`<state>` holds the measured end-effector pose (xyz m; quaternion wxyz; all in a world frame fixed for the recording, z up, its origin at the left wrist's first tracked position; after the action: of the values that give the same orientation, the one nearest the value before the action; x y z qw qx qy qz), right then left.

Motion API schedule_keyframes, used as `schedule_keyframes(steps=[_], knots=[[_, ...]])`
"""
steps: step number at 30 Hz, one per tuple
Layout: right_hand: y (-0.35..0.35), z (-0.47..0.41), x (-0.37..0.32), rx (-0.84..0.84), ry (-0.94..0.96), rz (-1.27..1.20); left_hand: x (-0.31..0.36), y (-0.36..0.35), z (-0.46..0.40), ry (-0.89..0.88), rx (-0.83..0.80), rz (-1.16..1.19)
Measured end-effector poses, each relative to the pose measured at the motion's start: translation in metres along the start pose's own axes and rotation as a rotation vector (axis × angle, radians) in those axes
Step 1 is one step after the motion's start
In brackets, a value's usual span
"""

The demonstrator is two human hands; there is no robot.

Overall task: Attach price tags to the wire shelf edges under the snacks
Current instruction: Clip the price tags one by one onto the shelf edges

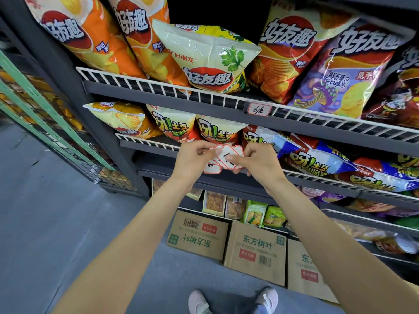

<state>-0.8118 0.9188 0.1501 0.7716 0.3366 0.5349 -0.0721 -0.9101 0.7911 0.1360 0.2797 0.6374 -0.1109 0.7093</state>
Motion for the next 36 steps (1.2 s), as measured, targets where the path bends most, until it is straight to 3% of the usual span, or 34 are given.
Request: schedule_keyframes(steps=[4, 15, 24, 36], knots=[[-0.004, 0.001, 0.001, -0.070, -0.020, -0.083, -0.002, 0.000, 0.002, 0.016, -0.008, 0.007], [0.004, 0.002, 0.001, -0.019, -0.002, -0.069, 0.015, -0.004, 0.004, -0.087, -0.061, -0.103], [0.003, 0.006, 0.003, -0.084, -0.050, -0.199, -0.002, -0.005, 0.008, 0.071, -0.059, -0.006], [0.007, 0.010, 0.005, -0.082, -0.044, -0.126, -0.005, 0.016, 0.009, 0.118, 0.127, 0.060]])
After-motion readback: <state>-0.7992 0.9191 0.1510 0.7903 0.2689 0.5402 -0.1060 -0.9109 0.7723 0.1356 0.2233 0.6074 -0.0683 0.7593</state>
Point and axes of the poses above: each hand's wrist, its own z-axis away from the middle knuckle, its own y-axis out of the back of the hand, x = y × z, the point moved 9 cm from there along -z, towards the middle knuckle, and after that the axes turned 1 degree about z, right-handed, at the moved point
